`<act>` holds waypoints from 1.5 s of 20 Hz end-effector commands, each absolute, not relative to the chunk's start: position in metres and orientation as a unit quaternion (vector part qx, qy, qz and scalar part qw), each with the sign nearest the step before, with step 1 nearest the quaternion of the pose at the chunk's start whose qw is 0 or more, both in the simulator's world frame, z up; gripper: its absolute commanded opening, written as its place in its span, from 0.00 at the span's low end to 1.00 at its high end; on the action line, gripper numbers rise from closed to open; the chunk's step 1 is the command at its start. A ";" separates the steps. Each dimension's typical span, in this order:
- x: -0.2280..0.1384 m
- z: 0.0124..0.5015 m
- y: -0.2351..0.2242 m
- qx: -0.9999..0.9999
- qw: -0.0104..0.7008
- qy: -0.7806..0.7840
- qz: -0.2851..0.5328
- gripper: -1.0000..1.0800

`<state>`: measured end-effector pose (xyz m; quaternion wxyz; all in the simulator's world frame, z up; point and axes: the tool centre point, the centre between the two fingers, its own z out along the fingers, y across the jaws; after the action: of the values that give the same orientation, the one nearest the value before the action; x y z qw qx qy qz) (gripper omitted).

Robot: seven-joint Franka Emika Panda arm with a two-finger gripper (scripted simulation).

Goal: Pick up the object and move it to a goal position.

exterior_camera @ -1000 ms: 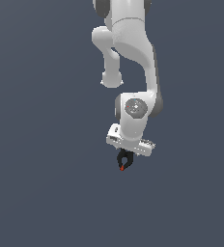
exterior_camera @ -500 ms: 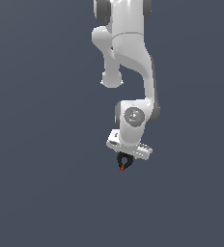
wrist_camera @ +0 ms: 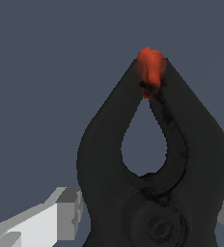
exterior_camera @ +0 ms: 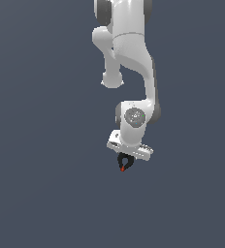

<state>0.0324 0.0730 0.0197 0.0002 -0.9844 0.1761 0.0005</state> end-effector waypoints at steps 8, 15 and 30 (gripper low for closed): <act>0.028 0.022 0.067 -0.984 0.000 0.176 0.000 0.00; 0.011 0.031 0.043 -0.984 0.000 0.176 0.000 0.00; -0.074 0.077 -0.077 -0.984 0.001 0.177 0.000 0.00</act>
<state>-0.0644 -0.0640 0.0711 0.0003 -0.9843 0.1767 0.0013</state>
